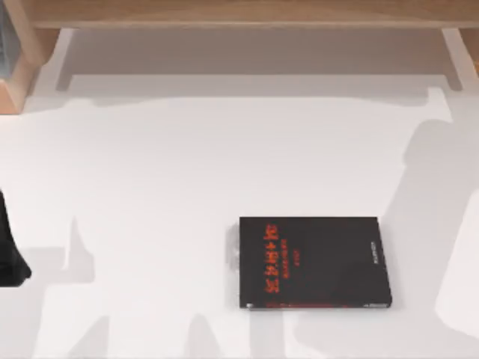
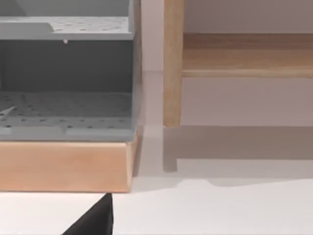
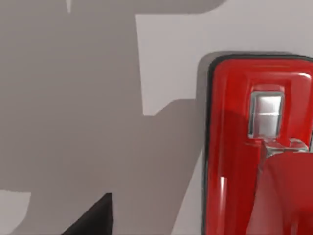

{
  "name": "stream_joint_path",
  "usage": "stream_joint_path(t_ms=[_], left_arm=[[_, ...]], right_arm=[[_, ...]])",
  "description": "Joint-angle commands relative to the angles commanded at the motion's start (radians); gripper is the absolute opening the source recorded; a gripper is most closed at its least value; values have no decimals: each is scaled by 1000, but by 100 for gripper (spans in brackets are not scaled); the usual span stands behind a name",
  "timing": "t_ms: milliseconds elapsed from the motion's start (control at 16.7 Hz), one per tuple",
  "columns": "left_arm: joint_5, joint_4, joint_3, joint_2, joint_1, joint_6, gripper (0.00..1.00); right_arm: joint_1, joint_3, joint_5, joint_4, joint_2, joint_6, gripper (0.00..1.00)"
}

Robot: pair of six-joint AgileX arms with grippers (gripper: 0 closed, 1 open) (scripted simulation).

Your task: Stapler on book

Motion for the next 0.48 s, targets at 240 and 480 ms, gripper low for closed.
stream_joint_path(t_ms=[240, 480], left_arm=[[0, 0, 0, 0, 0, 0, 100], [0, 0, 0, 0, 0, 0, 100]], right_arm=[[0, 0, 0, 1, 1, 0, 100], [0, 0, 0, 1, 1, 0, 70]])
